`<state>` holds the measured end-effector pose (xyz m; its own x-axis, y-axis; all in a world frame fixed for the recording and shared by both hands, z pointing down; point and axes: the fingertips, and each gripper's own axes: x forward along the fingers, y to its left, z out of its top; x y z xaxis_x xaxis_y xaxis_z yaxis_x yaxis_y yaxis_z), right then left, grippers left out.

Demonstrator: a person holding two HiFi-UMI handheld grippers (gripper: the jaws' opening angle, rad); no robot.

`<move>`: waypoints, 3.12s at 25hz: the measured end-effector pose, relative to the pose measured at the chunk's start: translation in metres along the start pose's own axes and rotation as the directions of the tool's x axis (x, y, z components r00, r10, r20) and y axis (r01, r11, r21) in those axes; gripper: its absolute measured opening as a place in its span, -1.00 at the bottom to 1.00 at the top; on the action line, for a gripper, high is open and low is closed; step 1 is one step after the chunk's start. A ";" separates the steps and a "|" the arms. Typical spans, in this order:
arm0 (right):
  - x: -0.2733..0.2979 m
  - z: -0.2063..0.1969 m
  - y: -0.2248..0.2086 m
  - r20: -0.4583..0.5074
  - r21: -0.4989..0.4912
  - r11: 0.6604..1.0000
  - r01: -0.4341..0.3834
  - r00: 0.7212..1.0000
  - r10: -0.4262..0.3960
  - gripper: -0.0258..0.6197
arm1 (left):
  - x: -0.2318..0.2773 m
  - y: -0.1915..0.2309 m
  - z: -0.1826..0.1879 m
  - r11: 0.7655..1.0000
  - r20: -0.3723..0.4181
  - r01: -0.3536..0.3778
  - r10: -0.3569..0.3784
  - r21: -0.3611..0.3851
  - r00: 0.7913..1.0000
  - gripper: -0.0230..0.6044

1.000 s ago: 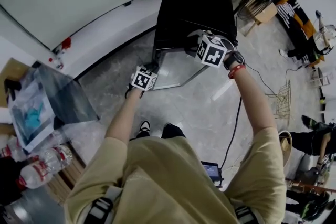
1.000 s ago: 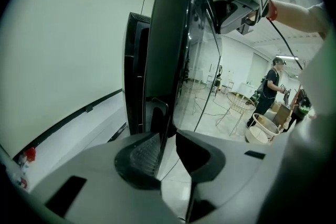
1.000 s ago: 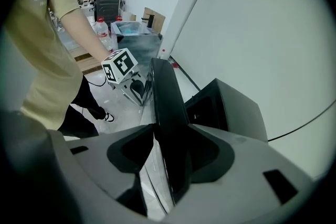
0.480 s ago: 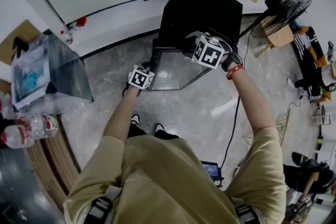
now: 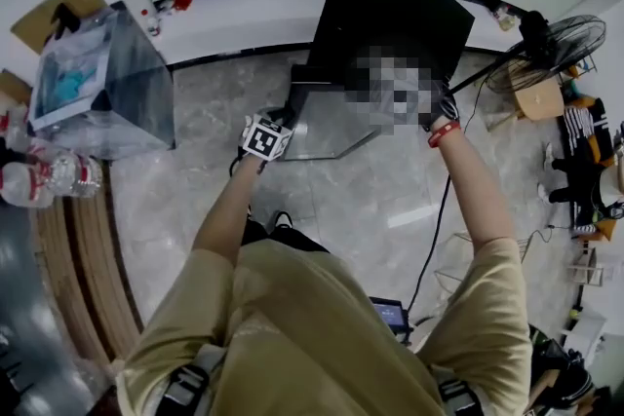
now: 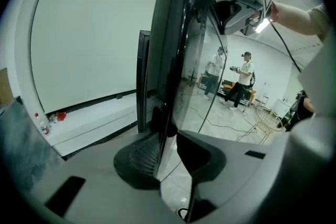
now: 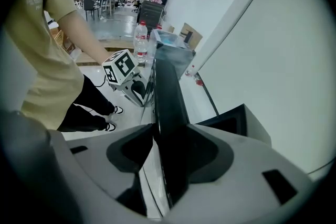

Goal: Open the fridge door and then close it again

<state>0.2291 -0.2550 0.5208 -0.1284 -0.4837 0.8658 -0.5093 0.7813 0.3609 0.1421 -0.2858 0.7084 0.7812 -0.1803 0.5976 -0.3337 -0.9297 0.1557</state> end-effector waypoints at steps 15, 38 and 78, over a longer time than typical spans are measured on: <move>-0.027 -0.006 0.056 0.018 -0.130 0.991 -0.039 0.999 0.041 -0.25 | -0.037 -0.067 -0.036 0.993 0.004 -0.084 0.085 -0.082 0.996 -0.59; -0.073 -0.041 0.130 0.054 -0.352 0.927 -0.132 0.985 0.161 -0.24 | -0.059 -0.180 -0.077 0.952 -0.059 -0.256 0.250 -0.170 0.967 -0.65; -0.133 -0.122 0.214 0.015 -0.569 0.799 -0.196 0.968 0.249 -0.14 | -0.046 -0.361 -0.108 0.901 -0.057 -0.346 0.344 -0.260 0.937 -0.74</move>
<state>0.2411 0.0249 0.5249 -0.2640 -0.2800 0.9230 0.1026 0.9434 0.3155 0.1694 0.0923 0.7092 0.5874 -0.4704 0.6586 -0.7086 -0.6920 0.1378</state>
